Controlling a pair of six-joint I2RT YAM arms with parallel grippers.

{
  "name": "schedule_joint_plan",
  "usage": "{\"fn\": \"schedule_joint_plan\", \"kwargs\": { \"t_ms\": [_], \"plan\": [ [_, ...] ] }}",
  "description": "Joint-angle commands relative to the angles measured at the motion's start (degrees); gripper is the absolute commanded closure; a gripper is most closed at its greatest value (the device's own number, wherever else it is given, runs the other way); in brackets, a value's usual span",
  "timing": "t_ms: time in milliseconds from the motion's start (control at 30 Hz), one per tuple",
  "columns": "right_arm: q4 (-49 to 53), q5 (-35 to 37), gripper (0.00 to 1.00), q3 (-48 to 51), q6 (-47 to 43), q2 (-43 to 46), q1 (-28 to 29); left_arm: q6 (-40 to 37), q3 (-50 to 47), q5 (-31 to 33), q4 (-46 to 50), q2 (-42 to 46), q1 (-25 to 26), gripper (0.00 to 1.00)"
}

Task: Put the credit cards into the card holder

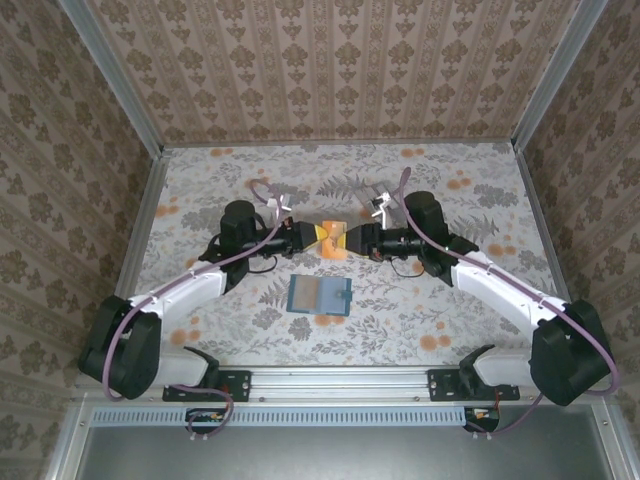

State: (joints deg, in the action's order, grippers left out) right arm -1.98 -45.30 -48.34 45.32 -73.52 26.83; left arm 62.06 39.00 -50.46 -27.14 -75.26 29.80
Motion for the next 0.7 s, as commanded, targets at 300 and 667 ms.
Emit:
{"fn": "schedule_joint_plan", "kwargs": {
  "t_ms": [300,667],
  "plan": [
    [4.1,-7.8,0.96,-3.1,-5.7,-3.3,-0.3,-6.1,0.2,-3.5,8.1,2.1,1.1,1.0],
    [-0.5,-5.1,1.0,6.4,-0.2,-3.4,2.1,-19.1,0.0,7.3,35.3,8.6,-2.5,0.44]
  ]
}}
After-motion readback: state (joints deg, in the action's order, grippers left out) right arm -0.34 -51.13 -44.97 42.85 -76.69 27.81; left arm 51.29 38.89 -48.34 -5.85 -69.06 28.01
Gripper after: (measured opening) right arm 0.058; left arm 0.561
